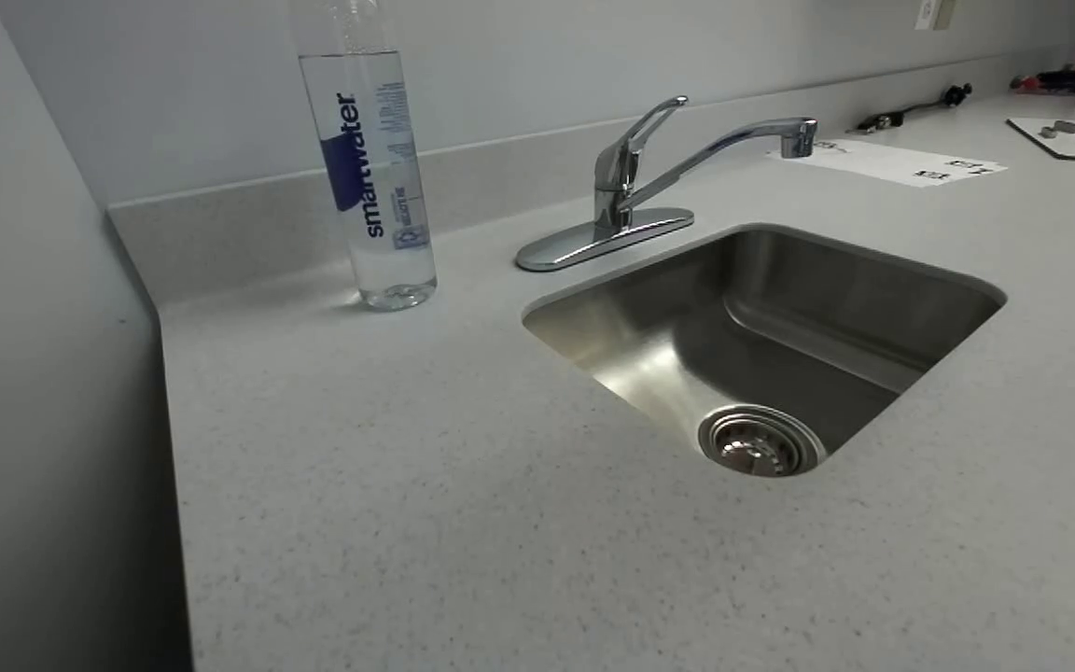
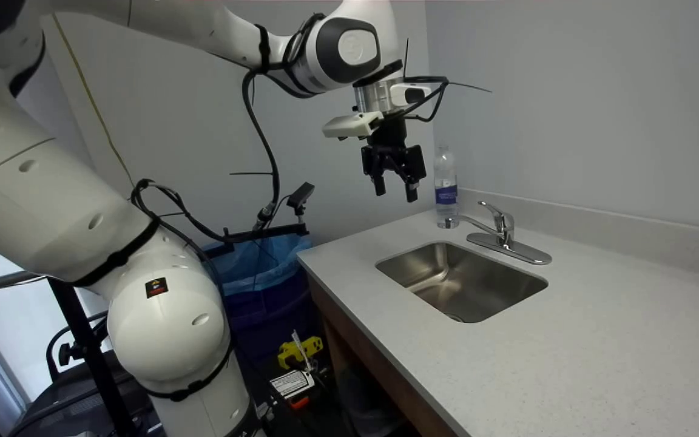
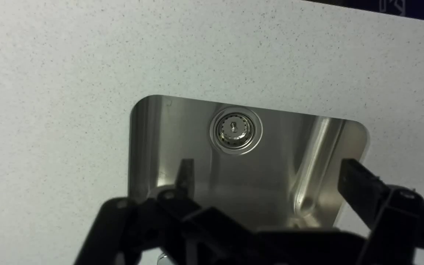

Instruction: Open the tap

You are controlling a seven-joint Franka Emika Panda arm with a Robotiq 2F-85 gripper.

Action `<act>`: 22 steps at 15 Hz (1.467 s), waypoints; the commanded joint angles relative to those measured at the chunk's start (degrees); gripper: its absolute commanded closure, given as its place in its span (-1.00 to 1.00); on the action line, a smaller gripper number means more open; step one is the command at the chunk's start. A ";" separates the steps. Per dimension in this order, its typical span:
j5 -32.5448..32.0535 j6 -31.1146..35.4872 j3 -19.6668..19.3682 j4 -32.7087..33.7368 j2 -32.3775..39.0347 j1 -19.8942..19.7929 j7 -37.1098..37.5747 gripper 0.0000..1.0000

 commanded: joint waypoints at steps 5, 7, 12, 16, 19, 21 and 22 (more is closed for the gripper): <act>-0.43 -0.27 -0.89 2.33 2.73 -0.72 0.15 -1.00; -0.49 -0.11 -1.48 3.72 4.66 -1.29 0.29 -1.00; -0.28 0.92 -2.20 8.27 11.50 -2.12 1.59 -1.00; -0.13 2.20 -1.93 12.42 17.55 -1.99 3.44 -1.00; -0.24 2.36 -2.12 10.71 16.58 -1.81 2.82 -1.00; -0.25 2.46 -2.03 12.18 18.56 -1.77 3.22 -1.00; -0.25 2.45 -2.02 12.55 19.03 -1.77 3.29 -1.00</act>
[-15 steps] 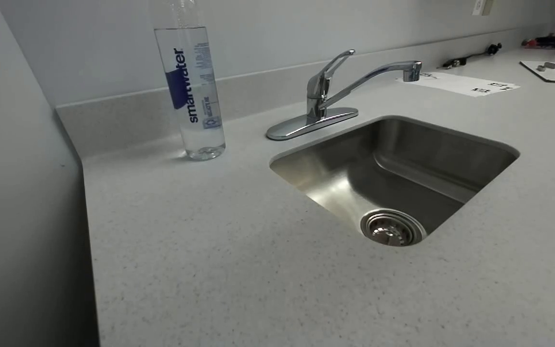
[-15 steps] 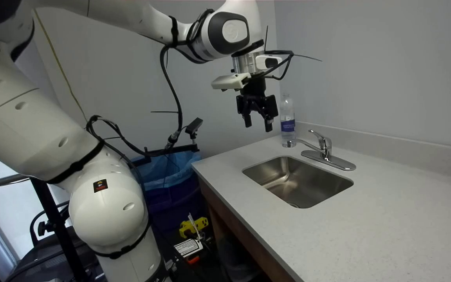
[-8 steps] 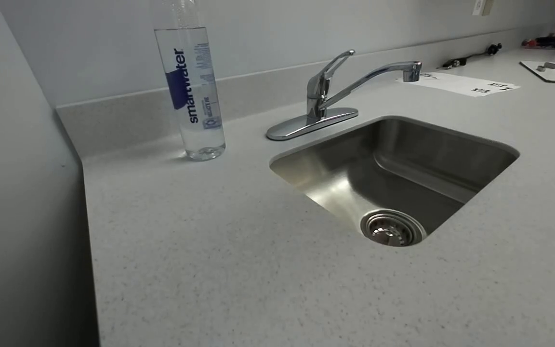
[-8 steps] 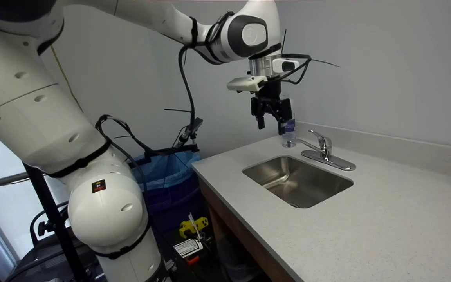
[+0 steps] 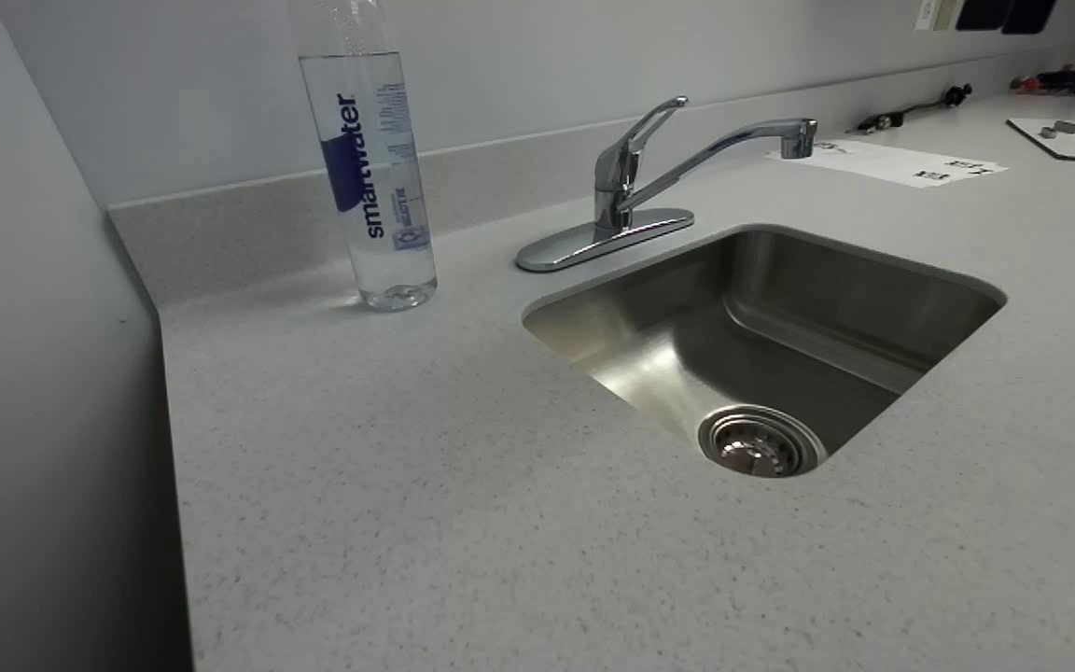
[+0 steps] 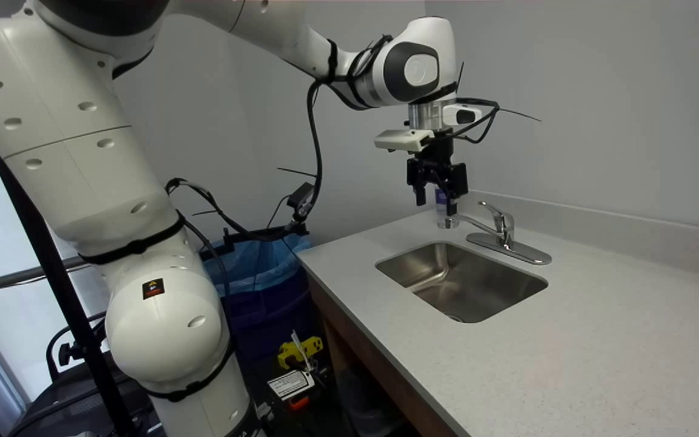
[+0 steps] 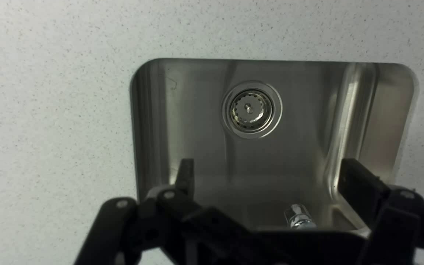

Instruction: Open the tap

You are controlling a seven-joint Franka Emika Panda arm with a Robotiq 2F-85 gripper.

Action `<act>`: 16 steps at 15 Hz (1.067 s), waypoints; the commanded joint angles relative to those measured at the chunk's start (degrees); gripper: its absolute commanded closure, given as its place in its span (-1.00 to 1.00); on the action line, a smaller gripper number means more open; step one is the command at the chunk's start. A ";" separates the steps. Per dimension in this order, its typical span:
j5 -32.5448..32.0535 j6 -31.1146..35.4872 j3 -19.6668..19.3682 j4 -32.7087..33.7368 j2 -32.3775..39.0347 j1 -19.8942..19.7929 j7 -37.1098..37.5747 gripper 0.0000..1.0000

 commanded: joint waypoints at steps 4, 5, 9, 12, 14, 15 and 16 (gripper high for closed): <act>-0.02 -0.18 -0.04 0.56 0.20 0.03 0.05 -1.00; -0.02 -0.18 -0.04 0.56 0.20 0.03 0.05 -1.00; 0.04 -0.09 -0.10 0.71 0.50 -0.04 0.21 -1.00; 0.67 0.59 -0.43 2.12 2.34 -0.22 0.42 -1.00; 0.55 1.81 -0.53 3.25 4.01 -0.25 0.46 -1.00; 0.74 2.32 -0.60 3.83 4.85 -0.23 0.45 -1.00; 1.10 2.97 -0.69 4.63 5.80 -0.20 0.24 -1.00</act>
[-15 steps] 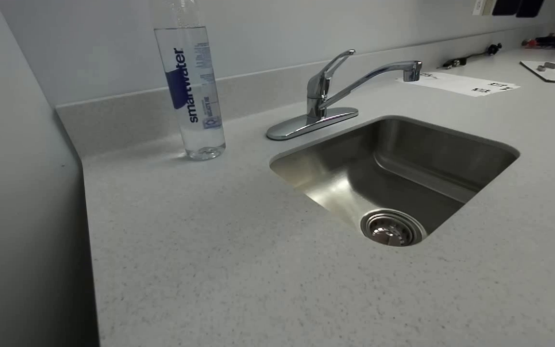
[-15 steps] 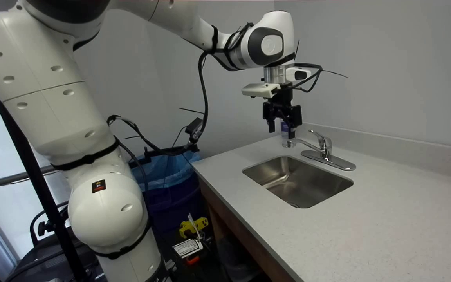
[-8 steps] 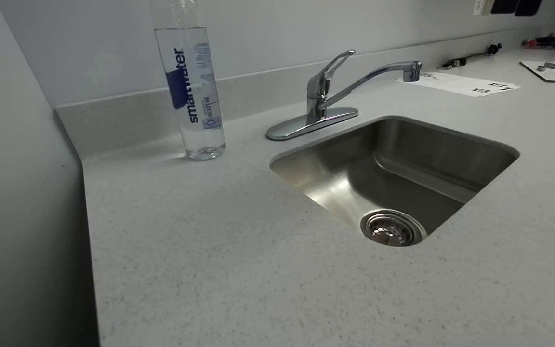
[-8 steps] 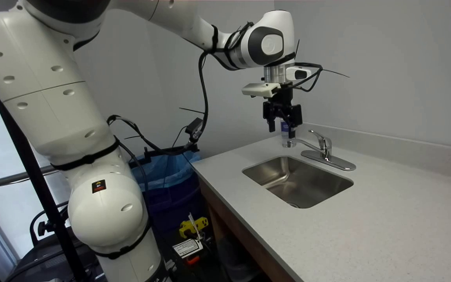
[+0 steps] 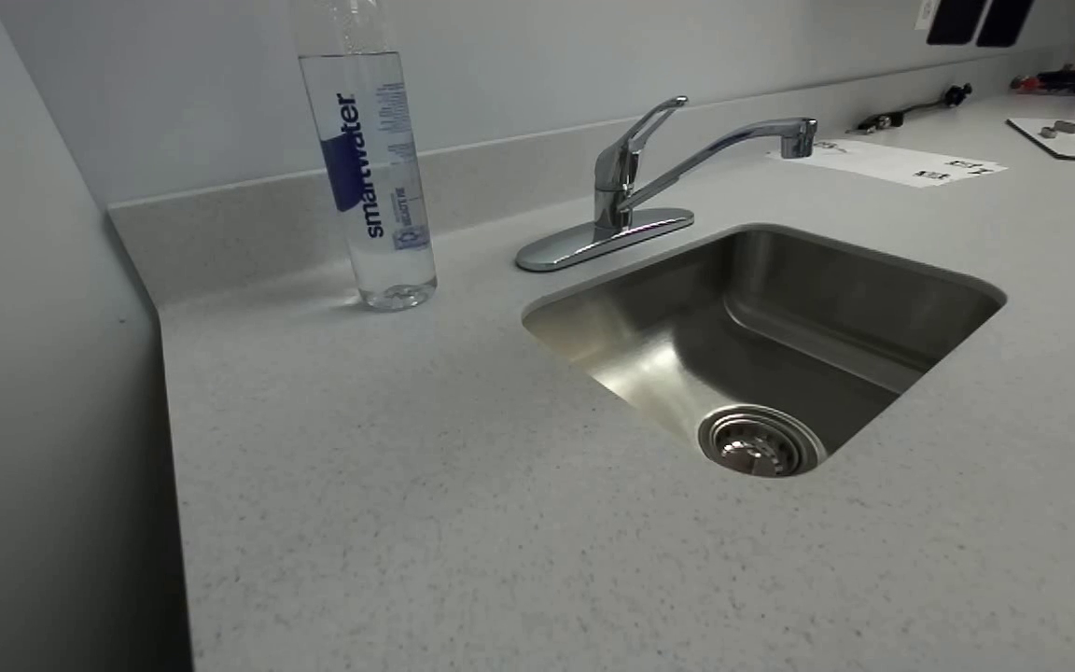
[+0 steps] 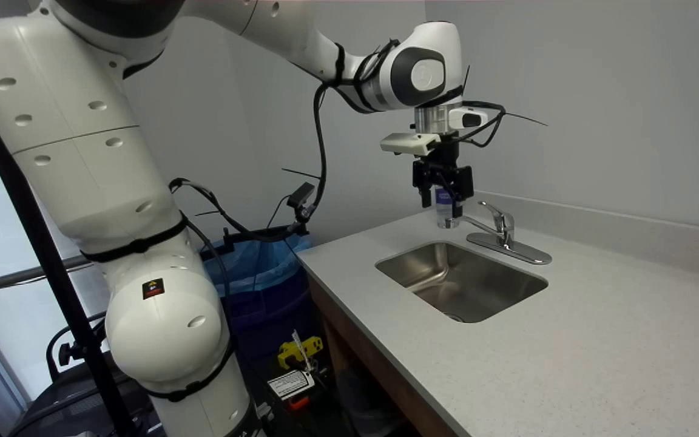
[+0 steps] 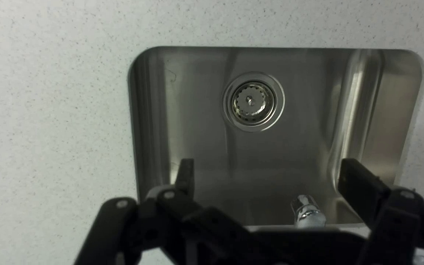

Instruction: Open the tap

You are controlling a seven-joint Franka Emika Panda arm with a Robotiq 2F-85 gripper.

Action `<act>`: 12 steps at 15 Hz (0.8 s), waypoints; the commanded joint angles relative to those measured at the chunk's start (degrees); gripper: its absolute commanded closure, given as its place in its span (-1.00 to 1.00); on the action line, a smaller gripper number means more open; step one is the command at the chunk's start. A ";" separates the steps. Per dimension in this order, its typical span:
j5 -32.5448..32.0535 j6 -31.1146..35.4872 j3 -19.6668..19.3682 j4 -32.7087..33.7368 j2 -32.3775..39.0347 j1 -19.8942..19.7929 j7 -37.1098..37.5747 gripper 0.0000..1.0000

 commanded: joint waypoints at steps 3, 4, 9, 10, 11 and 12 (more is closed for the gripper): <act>1.53 3.24 -0.14 5.78 6.24 0.04 -0.28 -1.00; 1.59 3.77 -0.05 6.60 7.08 0.14 -0.41 -1.00; 1.39 4.81 0.96 11.29 11.74 0.99 -0.40 -1.00; 1.18 4.12 0.98 12.54 12.42 0.97 -0.55 -1.00; 1.29 4.03 1.18 13.59 13.34 1.10 -0.69 -1.00; 1.14 3.60 1.31 14.94 14.37 1.27 -0.36 -1.00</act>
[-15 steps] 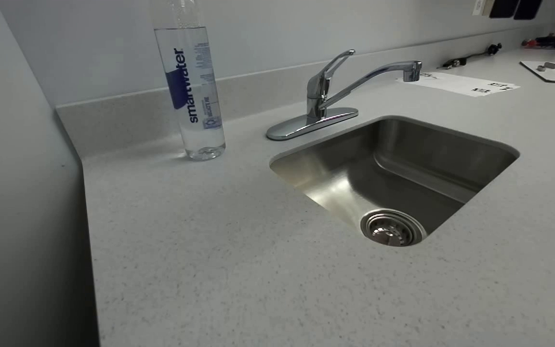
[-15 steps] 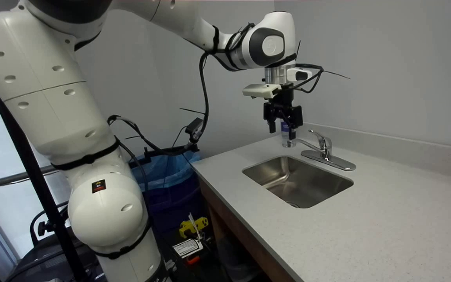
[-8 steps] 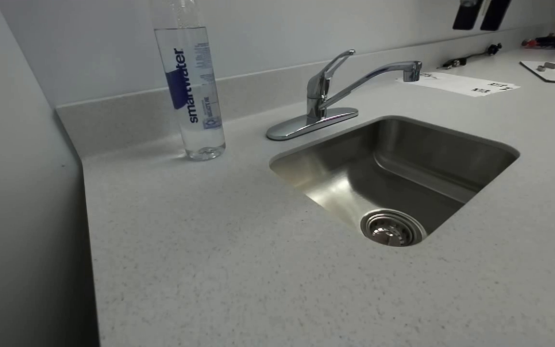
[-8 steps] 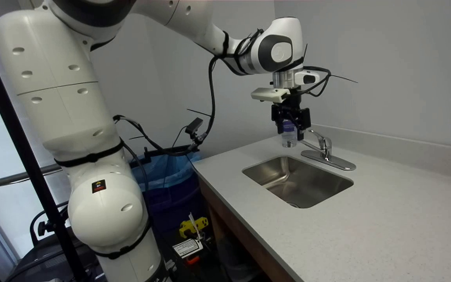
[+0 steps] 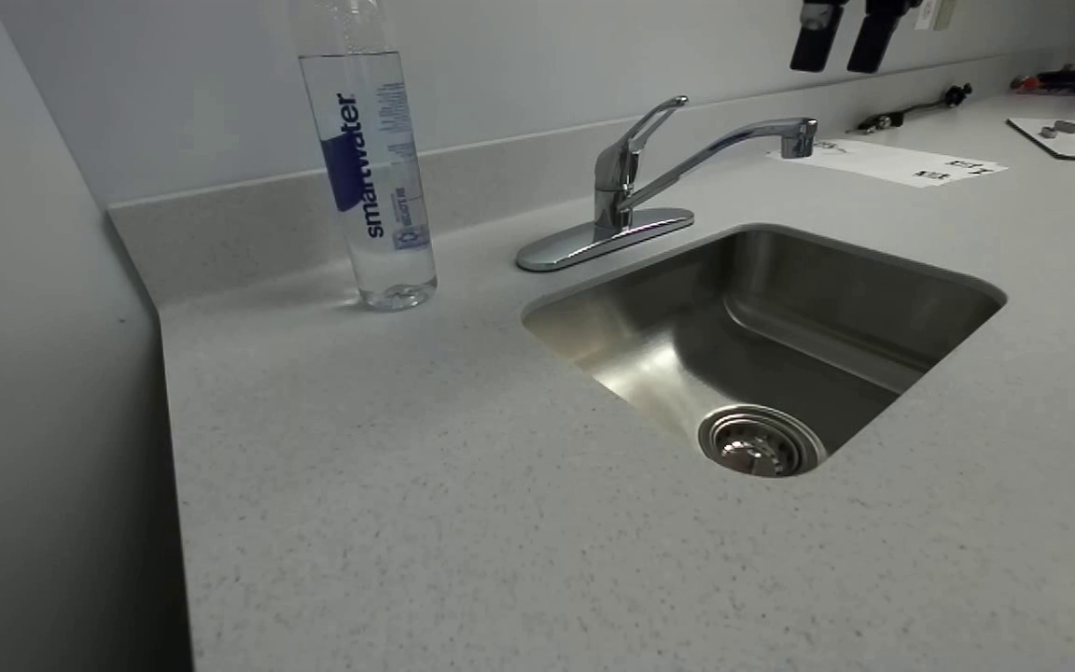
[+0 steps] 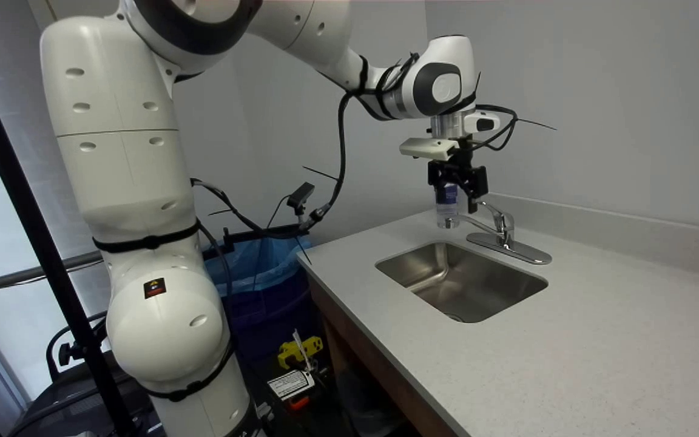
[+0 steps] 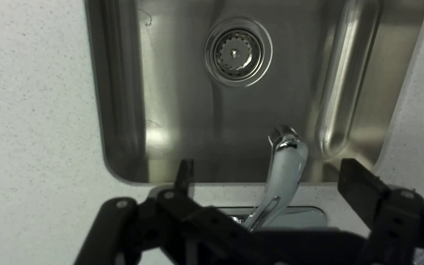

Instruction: Open the tap

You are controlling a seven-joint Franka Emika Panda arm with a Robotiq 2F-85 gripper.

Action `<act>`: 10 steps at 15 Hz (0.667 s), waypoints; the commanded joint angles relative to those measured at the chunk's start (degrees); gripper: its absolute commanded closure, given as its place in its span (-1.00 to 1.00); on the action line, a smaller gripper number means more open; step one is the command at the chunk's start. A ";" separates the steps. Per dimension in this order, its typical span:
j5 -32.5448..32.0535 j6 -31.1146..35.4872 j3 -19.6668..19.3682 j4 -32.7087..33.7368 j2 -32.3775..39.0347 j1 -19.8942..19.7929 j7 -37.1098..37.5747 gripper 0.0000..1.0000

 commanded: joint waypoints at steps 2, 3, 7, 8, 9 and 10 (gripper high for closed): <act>0.84 -1.94 0.26 7.78 5.78 0.70 -0.01 -1.00; 0.82 -2.45 0.26 9.17 6.95 0.78 0.11 -1.00; 0.98 -2.65 0.51 13.48 11.61 1.34 0.34 -1.00; 0.91 -2.27 0.67 14.24 12.73 1.60 0.26 -1.00; 0.70 -2.08 0.76 14.96 13.73 1.85 0.31 -1.00; 0.71 -1.75 0.94 15.71 14.75 2.09 0.27 -1.00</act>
